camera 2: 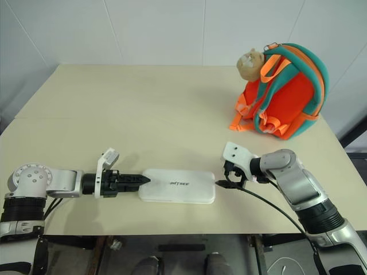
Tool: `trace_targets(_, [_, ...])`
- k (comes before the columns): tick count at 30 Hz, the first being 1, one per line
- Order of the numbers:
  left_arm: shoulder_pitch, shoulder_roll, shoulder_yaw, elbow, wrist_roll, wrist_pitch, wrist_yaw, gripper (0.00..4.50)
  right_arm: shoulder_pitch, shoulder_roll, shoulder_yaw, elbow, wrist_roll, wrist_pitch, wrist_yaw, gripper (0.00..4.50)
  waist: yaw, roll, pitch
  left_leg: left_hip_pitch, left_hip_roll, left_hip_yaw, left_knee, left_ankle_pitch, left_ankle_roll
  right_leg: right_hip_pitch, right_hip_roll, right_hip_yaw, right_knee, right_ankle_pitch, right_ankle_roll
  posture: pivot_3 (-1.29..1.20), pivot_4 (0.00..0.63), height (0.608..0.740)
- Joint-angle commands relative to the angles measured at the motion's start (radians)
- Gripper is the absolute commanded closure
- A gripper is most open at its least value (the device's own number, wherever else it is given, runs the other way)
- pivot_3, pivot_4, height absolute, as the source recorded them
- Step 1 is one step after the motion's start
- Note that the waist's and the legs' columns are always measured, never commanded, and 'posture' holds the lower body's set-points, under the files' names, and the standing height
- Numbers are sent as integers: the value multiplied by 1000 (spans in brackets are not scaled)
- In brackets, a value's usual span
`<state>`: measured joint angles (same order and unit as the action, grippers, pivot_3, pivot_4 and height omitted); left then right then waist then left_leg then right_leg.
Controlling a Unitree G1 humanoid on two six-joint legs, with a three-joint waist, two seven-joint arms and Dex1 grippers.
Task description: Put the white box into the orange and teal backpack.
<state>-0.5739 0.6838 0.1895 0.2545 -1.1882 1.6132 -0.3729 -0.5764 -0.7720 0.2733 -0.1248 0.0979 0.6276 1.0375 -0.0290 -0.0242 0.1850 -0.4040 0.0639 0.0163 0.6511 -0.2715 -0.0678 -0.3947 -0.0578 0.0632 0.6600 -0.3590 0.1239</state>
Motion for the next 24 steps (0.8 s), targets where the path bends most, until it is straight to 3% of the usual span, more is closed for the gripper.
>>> trace_targets(1, [-6,-2,-22,-29,24,1,-49,2448,-10,1,-4,-22,-3,-14,2,0,0,0,0,0,0,0,0,0,0,0,0,0,0,0,0,0,150,740])
trace_targets(4, [-1,-6,-42,-65,53,-1,-86,3059,-9,2,-7,-22,-5,-15,3,0,0,0,0,0,0,0,-1,0,-1,0,0,0,-1,0,0,0,150,740])
trace_targets(14, [43,5,-100,-193,173,-122,-231,3068,-6,8,-18,-21,-13,-18,3,0,1,0,0,1,-1,-1,0,2,0,3,0,0,-1,1,1,0,150,740])
trace_targets(24, [101,-50,-64,-242,247,-314,-322,3068,6,15,-29,-21,-17,-11,-4,0,0,-1,0,1,-1,-2,-1,4,3,3,0,-1,-2,5,0,0,150,740])
